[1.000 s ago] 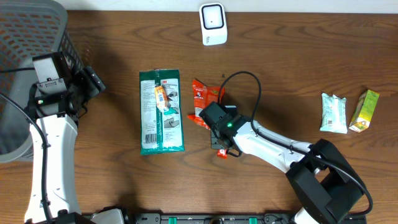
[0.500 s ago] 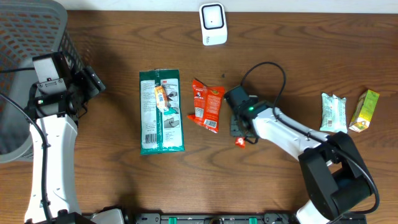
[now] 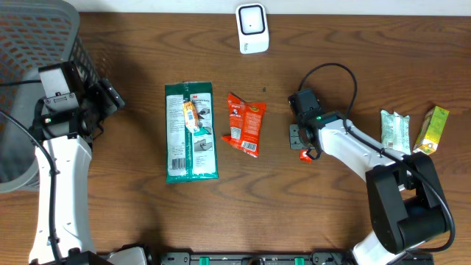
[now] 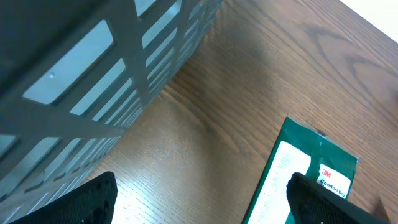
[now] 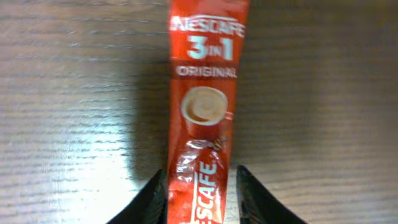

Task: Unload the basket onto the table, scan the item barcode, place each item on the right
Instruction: 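Lift the Nescafé stick off the table with the right gripper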

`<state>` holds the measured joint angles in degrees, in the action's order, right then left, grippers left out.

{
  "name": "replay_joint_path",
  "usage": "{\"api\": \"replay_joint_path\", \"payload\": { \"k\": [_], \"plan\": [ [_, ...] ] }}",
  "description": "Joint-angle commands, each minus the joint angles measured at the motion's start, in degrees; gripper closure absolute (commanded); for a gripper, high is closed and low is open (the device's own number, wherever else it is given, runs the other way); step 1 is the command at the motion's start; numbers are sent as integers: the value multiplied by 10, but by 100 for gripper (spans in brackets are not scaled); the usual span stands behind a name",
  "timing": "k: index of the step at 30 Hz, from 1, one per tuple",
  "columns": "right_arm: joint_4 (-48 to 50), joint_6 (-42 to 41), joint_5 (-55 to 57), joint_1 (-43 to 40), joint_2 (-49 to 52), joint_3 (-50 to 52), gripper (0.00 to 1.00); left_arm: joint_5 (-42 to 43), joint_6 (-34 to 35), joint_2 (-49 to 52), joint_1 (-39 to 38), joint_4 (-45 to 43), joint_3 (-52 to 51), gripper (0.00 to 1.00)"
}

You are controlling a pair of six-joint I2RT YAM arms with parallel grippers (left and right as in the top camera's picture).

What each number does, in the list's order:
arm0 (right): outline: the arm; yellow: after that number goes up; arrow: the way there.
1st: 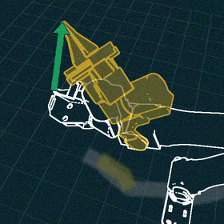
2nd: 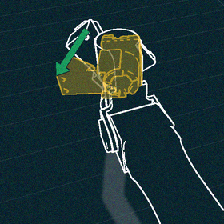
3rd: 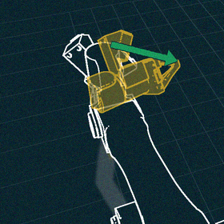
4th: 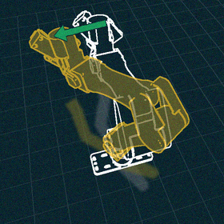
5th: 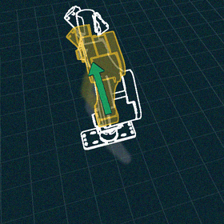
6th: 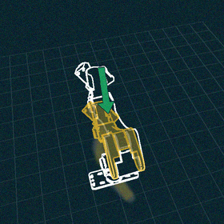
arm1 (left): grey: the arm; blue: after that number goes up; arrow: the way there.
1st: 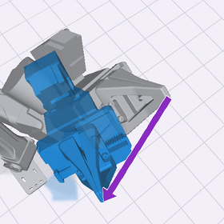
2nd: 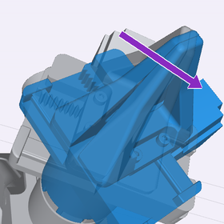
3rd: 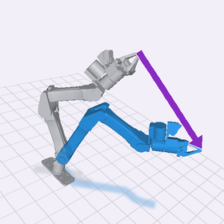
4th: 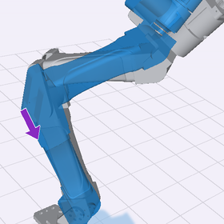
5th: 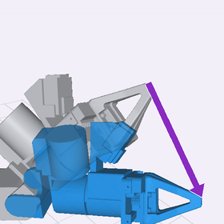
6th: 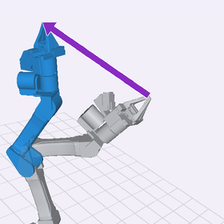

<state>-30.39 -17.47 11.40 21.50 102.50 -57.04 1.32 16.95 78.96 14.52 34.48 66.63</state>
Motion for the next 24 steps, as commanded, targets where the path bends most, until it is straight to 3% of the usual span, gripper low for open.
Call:
{"api": "replay_joint_path", "payload": {
  "k": [1, 8, 14, 24],
  "plan": [
    [4, 92, 17, -2, 5, 0, 66, -7, 3, -9, 5, 0, 8, 12],
    [-32, 86, -10, -2, 0, -14, 63, -7, 3, -9, 5, 0, 8, 12],
    [-80, -19, -48, -2, -3, -21, 57, -7, 3, -9, 5, 0, 8, 12],
    [-54, -18, -20, -2, -2, -2, 60, -7, 3, -9, 5, 0, 8, 12]
  ]
}}
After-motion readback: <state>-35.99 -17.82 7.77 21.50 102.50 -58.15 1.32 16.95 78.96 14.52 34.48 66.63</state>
